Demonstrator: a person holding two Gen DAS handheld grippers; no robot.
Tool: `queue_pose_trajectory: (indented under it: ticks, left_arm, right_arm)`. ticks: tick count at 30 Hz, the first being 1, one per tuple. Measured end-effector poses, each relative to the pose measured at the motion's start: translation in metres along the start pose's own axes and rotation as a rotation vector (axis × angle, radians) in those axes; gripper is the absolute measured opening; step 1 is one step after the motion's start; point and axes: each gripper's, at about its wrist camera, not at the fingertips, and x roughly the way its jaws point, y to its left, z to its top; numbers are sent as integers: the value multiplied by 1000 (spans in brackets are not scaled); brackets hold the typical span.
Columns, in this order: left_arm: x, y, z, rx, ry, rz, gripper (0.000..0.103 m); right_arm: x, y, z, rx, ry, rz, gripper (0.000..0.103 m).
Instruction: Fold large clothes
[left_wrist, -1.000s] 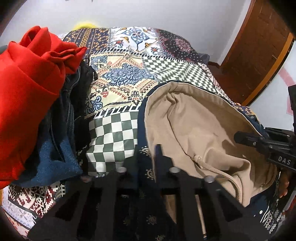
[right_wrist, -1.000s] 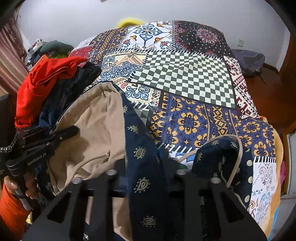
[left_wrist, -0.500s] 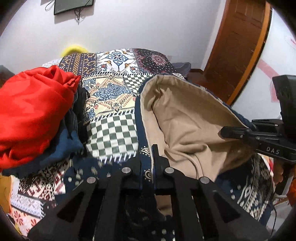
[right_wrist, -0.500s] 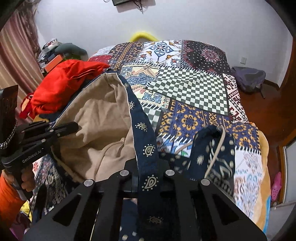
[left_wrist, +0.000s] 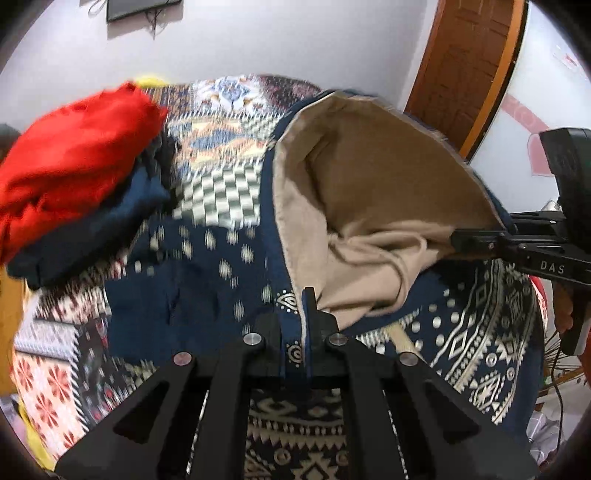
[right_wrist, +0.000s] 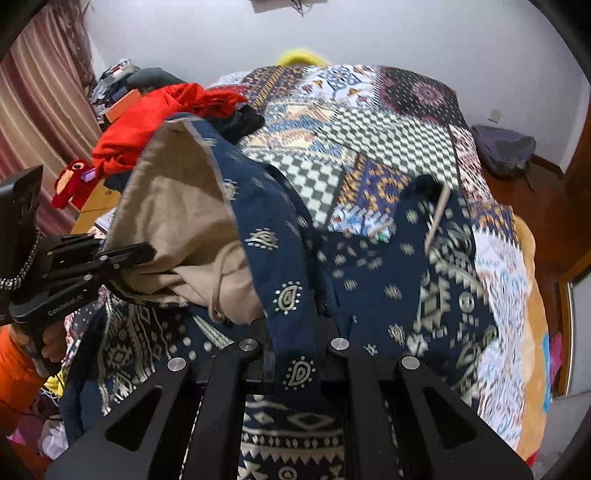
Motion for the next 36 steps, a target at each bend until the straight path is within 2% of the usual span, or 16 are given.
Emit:
queue_pose_trajectory:
  ticks: [6, 11, 16, 18, 22, 23, 24, 26, 30, 36]
  left_arm:
    - [12, 2, -28, 16, 81, 33, 6]
    - [14, 4, -41, 13, 108, 55, 7]
    - [4, 6, -43, -7, 108, 54, 16]
    - [-2, 4, -42, 5, 101, 69, 26]
    - [-13, 1, -33, 29, 67, 83, 39]
    - [-14, 0, -28, 34, 57, 86, 42]
    - [-15, -1, -23, 39, 47, 87, 44]
    - [-16, -3, -12, 54, 25, 91, 44]
    - [-11, -8, 8, 68, -7, 75, 44]
    - [10, 2, 26, 16, 24, 51, 44]
  right_arm:
    - [-1, -6, -20, 34, 6, -19, 8]
    - [-8, 4, -27, 22, 4, -36, 10]
    - [-11, 8, -27, 36, 29, -44, 17]
    - [-11, 10, -27, 44, 43, -50, 20]
    - [-17, 15, -22, 46, 42, -53, 27]
    - [-18, 17, -21, 43, 36, -50, 34]
    - [-21, 20, -18, 38, 20, -42, 40]
    - [-24, 25, -14, 25, -11, -26, 44]
    - [-14, 41, 4, -15, -17, -14, 45]
    - [20, 50, 17, -28, 33, -19, 45]
